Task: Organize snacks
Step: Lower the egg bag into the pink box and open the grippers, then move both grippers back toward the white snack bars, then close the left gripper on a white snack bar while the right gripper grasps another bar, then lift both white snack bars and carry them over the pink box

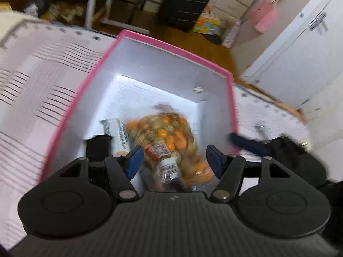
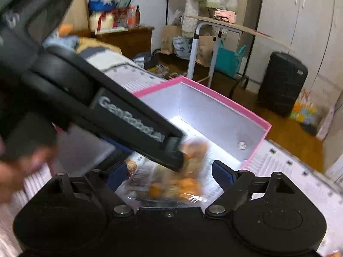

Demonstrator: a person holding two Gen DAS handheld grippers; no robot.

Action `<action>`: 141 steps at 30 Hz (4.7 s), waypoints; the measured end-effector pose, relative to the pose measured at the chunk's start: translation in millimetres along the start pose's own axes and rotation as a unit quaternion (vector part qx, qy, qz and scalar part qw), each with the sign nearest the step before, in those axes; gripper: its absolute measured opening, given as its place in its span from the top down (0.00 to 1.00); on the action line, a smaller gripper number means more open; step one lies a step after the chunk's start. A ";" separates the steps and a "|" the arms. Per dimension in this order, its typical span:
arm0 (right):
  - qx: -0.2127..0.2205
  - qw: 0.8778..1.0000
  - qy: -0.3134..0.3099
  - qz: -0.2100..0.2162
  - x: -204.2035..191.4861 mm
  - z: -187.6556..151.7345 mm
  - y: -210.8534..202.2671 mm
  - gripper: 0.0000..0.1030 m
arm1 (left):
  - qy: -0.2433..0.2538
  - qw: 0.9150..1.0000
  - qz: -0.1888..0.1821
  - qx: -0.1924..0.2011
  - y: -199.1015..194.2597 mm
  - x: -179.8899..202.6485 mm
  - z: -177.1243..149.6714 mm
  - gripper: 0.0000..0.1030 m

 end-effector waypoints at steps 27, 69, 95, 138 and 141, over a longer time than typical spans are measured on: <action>0.124 0.990 0.053 -0.027 69.5 -20.1 -242.1 0.20 | 0.141 0.984 0.008 0.106 -177.0 113.6 -37.8 0.32; 0.061 0.966 0.244 -0.056 267.5 -153.3 -71.6 0.52 | 0.171 0.981 -0.057 0.073 90.1 288.9 -97.8 0.48; 0.014 0.963 0.268 -0.020 260.9 -165.0 -57.6 0.78 | 0.163 0.986 0.011 0.016 85.4 261.7 -101.3 0.74; 0.020 0.965 0.237 -0.107 253.7 -160.7 -44.9 0.63 | 0.120 0.991 0.054 0.006 75.7 225.1 -91.3 0.77; 0.004 0.967 0.232 -0.101 243.3 -163.2 -48.9 0.63 | 0.115 0.992 0.054 0.011 68.9 224.3 -90.4 0.77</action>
Point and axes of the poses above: each gripper's, at about its wrist camera, not at the fingertips, and y roughly the way its jaws point, x to its right, z to its top, the point moved 9 cm from there along y, roughly the way its jaws point, and after that the axes turned 11 degrees about z, right-handed, at the moved point
